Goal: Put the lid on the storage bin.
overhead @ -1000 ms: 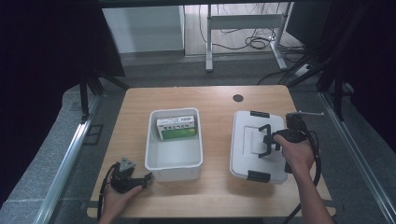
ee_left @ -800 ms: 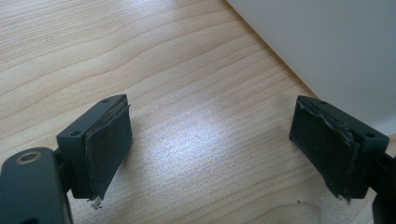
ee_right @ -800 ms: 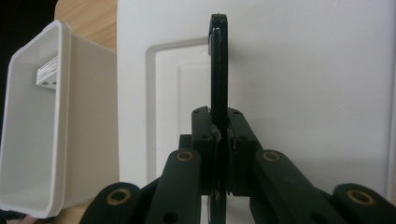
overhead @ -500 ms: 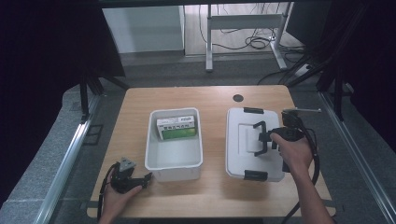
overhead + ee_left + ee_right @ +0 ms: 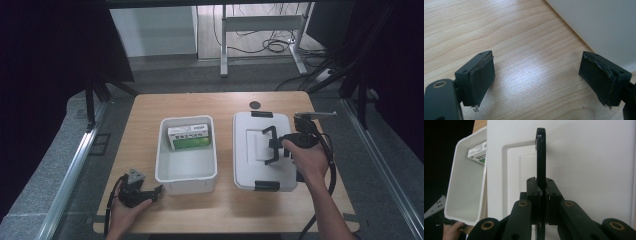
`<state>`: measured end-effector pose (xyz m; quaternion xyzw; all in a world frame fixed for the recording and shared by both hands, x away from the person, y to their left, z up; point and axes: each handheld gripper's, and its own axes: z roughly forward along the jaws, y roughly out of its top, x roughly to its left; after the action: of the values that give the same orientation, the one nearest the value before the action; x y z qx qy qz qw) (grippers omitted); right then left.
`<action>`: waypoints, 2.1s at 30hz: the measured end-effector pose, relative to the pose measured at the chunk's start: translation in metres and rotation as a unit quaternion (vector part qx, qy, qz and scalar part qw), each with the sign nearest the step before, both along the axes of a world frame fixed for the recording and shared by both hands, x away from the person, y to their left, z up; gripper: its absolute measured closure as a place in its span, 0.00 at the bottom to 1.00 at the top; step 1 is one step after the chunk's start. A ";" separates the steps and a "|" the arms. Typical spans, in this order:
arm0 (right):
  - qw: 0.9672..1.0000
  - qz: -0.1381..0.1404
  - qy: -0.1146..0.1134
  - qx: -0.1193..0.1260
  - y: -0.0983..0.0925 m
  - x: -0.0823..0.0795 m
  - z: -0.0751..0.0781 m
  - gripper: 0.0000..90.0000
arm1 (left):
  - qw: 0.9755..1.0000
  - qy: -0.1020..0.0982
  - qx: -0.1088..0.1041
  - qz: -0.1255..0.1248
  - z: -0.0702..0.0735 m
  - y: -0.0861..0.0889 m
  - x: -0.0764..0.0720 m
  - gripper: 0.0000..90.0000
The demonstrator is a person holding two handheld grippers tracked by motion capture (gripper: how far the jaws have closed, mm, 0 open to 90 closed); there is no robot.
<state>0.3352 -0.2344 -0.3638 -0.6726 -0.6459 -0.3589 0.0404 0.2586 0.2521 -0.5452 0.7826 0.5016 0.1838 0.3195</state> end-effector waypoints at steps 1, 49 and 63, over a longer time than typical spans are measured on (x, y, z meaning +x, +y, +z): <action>1.000 0.002 -0.001 0.000 0.001 0.000 0.001 0.94 | 1.000 0.000 0.000 0.000 0.000 0.000 0.000 0.15; 0.998 0.067 -0.011 -0.002 0.102 0.016 0.055 0.94 | 1.000 0.001 0.000 0.000 0.000 0.000 0.000 0.14; 0.997 0.072 0.000 -0.003 0.127 0.022 0.055 0.94 | 1.000 0.001 0.000 0.000 0.000 0.000 0.000 0.14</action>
<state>0.3573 -0.1075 -0.3086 -0.6248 -0.6935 -0.3529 0.0640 0.2587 0.2520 -0.5452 0.7828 0.5019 0.1834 0.3188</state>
